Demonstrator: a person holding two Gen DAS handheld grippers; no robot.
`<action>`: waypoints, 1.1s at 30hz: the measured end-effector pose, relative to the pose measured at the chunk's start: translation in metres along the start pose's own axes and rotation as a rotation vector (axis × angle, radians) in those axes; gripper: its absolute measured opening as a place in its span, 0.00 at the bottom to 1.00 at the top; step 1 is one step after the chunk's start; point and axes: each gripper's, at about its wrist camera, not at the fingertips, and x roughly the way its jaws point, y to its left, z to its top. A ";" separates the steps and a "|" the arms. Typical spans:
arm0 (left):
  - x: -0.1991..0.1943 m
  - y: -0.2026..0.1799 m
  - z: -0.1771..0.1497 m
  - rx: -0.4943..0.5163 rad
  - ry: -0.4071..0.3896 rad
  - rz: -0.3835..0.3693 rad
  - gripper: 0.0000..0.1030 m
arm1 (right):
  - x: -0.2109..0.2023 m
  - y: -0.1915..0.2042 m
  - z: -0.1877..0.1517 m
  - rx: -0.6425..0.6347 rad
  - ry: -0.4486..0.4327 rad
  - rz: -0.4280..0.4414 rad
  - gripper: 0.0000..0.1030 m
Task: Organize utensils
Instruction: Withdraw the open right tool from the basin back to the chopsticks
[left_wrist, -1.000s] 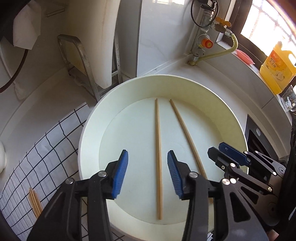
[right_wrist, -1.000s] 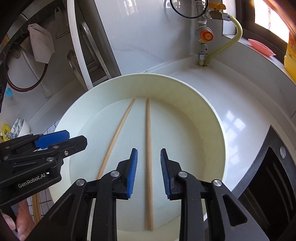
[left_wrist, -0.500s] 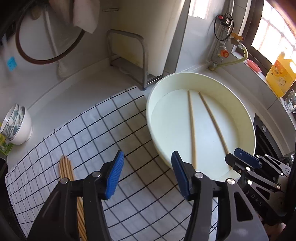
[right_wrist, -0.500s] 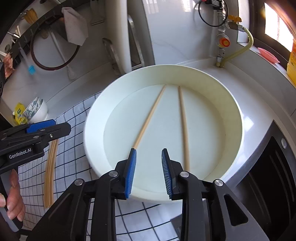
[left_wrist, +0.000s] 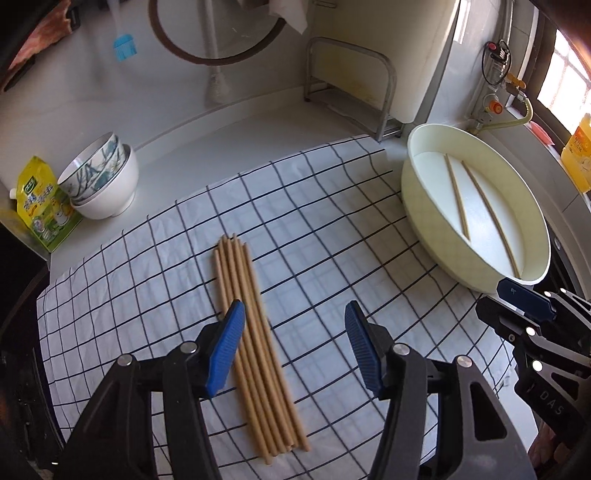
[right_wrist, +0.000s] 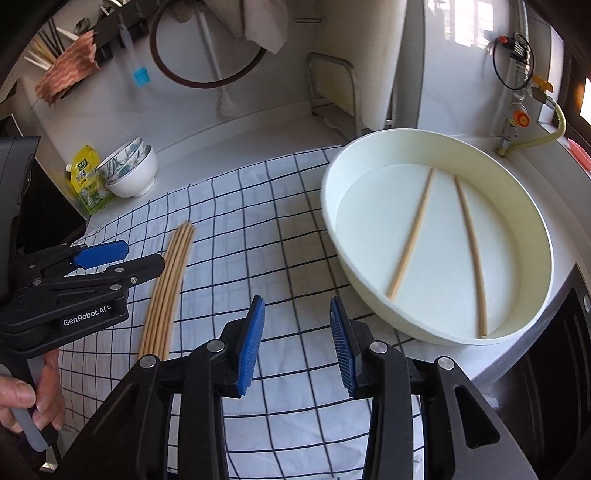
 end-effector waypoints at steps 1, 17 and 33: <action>-0.001 0.007 -0.004 -0.012 0.003 0.007 0.56 | 0.003 0.007 0.000 -0.010 0.005 0.005 0.34; 0.020 0.109 -0.062 -0.164 0.076 0.093 0.63 | 0.073 0.091 -0.021 -0.095 0.128 0.056 0.43; 0.041 0.128 -0.078 -0.151 0.104 0.060 0.63 | 0.100 0.117 -0.022 -0.063 0.128 0.003 0.44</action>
